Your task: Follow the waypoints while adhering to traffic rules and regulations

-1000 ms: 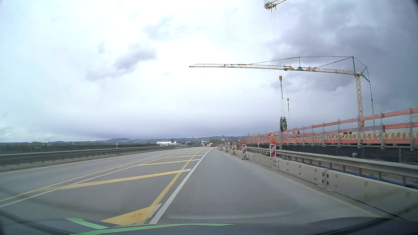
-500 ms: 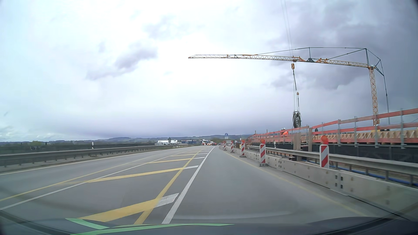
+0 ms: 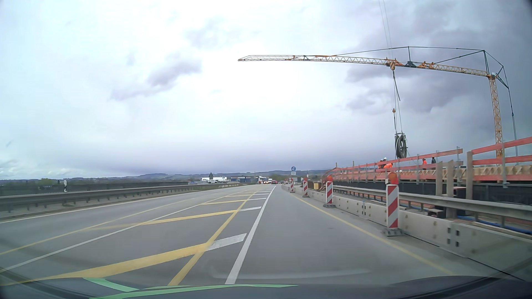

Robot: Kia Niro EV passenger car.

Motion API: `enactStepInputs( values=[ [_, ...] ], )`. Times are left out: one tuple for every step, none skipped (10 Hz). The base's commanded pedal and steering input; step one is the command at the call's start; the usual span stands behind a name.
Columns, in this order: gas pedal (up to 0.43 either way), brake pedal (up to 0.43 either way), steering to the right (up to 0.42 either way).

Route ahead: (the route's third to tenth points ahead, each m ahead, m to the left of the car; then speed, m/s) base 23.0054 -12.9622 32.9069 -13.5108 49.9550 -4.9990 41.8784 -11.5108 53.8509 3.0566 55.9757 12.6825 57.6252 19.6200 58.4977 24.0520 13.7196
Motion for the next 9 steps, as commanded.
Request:
enactStepInputs(
  values=[
    [0.11,0.0,-0.002],
    [0.11,0.0,-0.002],
    [0.098,0.0,-0.002],
    [0.098,0.0,-0.001],
    [0.098,0.0,0.0],
    [0.098,0.0,0.0],
    [0.098,0.0,0.0],
    [0.098,0.0,0.002],
    [0.098,0.0,0.003]
  ],
)
